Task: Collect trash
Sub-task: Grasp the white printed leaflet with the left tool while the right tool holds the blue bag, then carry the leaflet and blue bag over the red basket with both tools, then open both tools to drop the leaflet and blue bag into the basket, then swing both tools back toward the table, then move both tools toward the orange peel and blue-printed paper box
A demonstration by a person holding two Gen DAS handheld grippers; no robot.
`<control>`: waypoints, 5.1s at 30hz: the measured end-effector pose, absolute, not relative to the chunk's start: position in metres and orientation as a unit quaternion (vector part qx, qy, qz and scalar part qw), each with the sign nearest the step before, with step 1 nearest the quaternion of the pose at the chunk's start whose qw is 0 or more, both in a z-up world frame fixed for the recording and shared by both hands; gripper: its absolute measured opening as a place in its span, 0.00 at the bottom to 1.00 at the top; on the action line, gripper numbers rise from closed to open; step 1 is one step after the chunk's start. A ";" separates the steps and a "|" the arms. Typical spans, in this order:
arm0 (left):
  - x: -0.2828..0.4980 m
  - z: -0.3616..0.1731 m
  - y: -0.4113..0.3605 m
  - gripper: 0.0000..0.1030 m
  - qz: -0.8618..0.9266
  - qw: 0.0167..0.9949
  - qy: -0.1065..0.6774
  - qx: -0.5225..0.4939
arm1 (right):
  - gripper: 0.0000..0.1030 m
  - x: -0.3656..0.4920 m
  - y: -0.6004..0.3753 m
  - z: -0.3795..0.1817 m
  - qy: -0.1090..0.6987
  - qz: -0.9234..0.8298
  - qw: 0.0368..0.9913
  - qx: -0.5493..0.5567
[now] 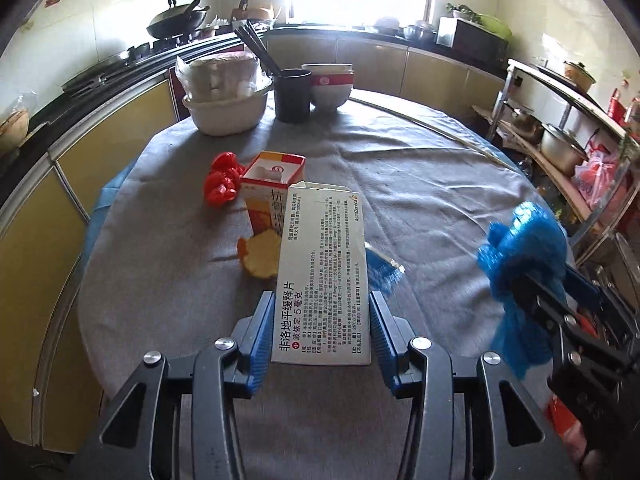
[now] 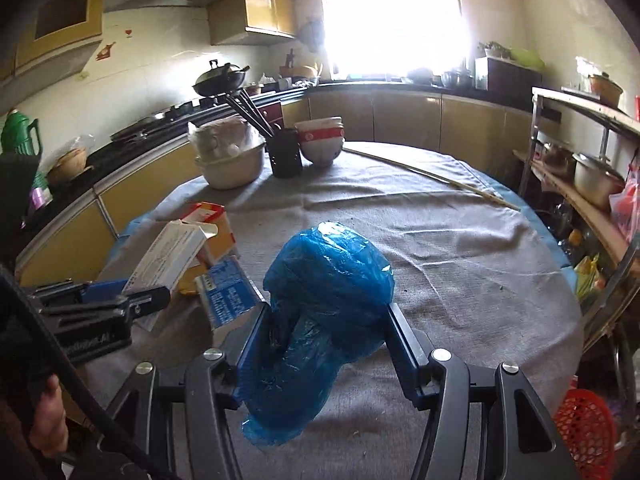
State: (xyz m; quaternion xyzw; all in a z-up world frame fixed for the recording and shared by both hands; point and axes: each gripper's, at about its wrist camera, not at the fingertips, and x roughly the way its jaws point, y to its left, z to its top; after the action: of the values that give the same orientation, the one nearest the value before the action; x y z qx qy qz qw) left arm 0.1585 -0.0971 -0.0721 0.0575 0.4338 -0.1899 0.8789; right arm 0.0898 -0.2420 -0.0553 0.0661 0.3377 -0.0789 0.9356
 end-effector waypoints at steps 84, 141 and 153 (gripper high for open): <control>-0.042 -0.076 -0.365 0.47 -0.441 0.759 0.427 0.216 | 0.63 -0.196 -0.499 -0.086 0.276 -0.238 0.880 0.304; -0.028 0.001 0.043 0.78 -0.030 0.937 0.333 0.099 | 0.65 -0.088 -0.213 0.055 0.284 -0.034 0.956 0.062; -0.026 0.003 0.067 0.78 -0.018 0.940 0.333 0.074 | 0.65 -0.064 -0.181 0.048 0.300 -0.001 0.951 0.075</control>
State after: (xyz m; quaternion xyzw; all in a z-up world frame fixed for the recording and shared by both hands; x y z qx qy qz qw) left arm -0.0260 0.0667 0.0033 0.0743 0.3334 -0.0179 0.9397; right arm -0.0638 -0.1811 0.0478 0.0748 0.3005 -0.0006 0.9509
